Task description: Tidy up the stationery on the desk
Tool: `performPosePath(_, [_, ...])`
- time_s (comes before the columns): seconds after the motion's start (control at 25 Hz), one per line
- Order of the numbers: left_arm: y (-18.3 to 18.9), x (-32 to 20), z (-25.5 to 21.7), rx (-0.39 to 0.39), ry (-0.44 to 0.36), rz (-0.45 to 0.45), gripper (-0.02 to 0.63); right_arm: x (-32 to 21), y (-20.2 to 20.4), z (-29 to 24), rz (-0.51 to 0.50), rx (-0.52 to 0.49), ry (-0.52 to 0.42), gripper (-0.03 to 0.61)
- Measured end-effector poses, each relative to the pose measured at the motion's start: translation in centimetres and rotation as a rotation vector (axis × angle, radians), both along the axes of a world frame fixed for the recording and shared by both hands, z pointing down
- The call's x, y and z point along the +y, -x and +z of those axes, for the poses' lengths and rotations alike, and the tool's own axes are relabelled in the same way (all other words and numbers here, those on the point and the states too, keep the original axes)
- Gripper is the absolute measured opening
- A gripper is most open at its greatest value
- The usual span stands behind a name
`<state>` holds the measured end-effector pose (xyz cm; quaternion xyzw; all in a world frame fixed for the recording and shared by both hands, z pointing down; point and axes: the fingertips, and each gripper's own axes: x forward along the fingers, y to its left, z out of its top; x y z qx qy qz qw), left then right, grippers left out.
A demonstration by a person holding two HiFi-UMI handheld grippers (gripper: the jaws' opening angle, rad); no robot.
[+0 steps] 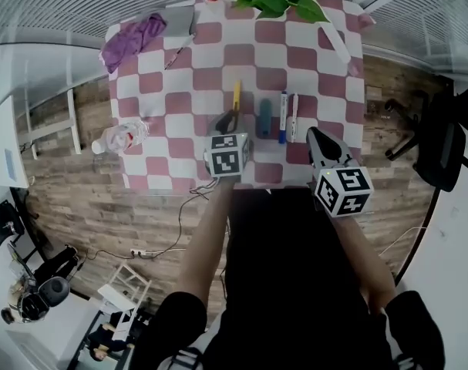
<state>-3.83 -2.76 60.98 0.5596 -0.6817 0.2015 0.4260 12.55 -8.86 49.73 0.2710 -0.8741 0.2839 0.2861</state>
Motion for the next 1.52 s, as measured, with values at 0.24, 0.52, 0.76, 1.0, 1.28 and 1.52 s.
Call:
performPosePath(0.24, [-2.9,2.1,0.4,0.003,0.000,-0.031,0.080,0.9,0.2,-0.2,-0.013,-0.006,-0.001,0.021])
performPosePath(0.52, [-4.5,3.5,1.0,0.008,0.015,-0.034,0.080,1.1,-0.7,-0.3,0.011,-0.013,0.003,0.021])
performPosePath(0.76, [-5.2,3.8,1.3,0.028,0.021,-0.005,0.080,1.2,-1.1,-0.7,0.030,-0.027,0.008,0.021])
performPosePath(1.0, [-5.6,4.4,1.2,0.060,0.034,0.015,0.144,1.3,-0.9,-0.5,0.050,-0.038,0.025,0.021])
performPosePath(1.28, [-3.2,5.5,-1.7,0.026,-0.006,0.001,0.163,1.7,0.6,-0.3,0.064,-0.068,0.053,0.021])
performPosePath(1.52, [2.8,5.0,-3.7,-0.040,-0.038,0.022,0.181,2.0,2.4,-0.8,0.069,-0.072,0.050,0.021])
